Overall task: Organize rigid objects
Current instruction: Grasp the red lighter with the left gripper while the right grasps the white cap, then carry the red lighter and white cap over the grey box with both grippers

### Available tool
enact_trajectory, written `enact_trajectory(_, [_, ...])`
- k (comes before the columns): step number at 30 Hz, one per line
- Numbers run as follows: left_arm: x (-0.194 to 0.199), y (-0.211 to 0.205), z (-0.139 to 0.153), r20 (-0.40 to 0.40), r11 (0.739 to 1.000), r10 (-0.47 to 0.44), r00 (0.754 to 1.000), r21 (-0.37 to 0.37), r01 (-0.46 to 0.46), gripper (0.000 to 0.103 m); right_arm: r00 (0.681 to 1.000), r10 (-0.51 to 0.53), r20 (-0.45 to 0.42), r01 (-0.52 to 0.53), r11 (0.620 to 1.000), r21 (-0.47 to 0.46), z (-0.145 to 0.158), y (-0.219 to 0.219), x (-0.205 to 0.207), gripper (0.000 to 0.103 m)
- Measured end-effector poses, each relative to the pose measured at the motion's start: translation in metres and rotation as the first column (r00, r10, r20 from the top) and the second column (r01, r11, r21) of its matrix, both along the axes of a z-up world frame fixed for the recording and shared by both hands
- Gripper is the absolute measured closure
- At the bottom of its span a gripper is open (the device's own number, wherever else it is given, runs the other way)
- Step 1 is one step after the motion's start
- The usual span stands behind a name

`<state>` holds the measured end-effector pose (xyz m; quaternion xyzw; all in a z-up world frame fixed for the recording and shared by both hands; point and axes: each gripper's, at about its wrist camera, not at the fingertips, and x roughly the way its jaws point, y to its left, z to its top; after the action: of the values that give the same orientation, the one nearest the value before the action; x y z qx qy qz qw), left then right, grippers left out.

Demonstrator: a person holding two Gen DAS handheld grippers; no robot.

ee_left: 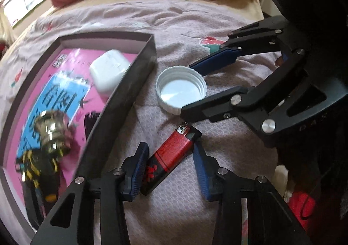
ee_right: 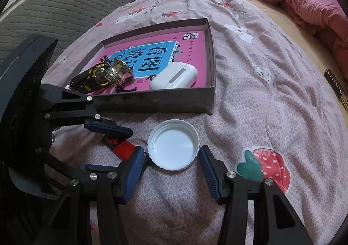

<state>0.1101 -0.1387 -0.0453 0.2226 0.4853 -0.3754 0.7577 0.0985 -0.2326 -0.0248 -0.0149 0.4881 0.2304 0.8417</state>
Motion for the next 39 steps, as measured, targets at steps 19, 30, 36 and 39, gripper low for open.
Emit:
enact_trajectory(19, [-0.018,0.056,0.001,-0.143,0.868,0.490,0.860,-0.004,-0.496,0.060,0.999,0.043,0.029,-0.040,0.996,-0.075,-0.010,0.020,0.001,0.051])
enact_trajectory(30, [-0.035,0.071,-0.007,-0.167,0.861,0.497,0.851,-0.021,-0.507,0.059,0.997,0.056,0.045,-0.052,0.996,-0.071,-0.009,0.025,0.004,0.053])
enact_trajectory(36, [-0.032,0.071,-0.009,-0.153,0.858,0.503,0.851,-0.037,-0.513,0.061,0.998,0.051,0.043,-0.049,0.997,-0.052,-0.008,0.023,0.006,0.053])
enact_trajectory(39, [-0.028,0.073,-0.008,-0.156,0.840,0.525,0.836,-0.060,-0.539,0.072,0.997,0.061,0.046,-0.059,0.997,-0.041,-0.006,0.023,0.004,0.053])
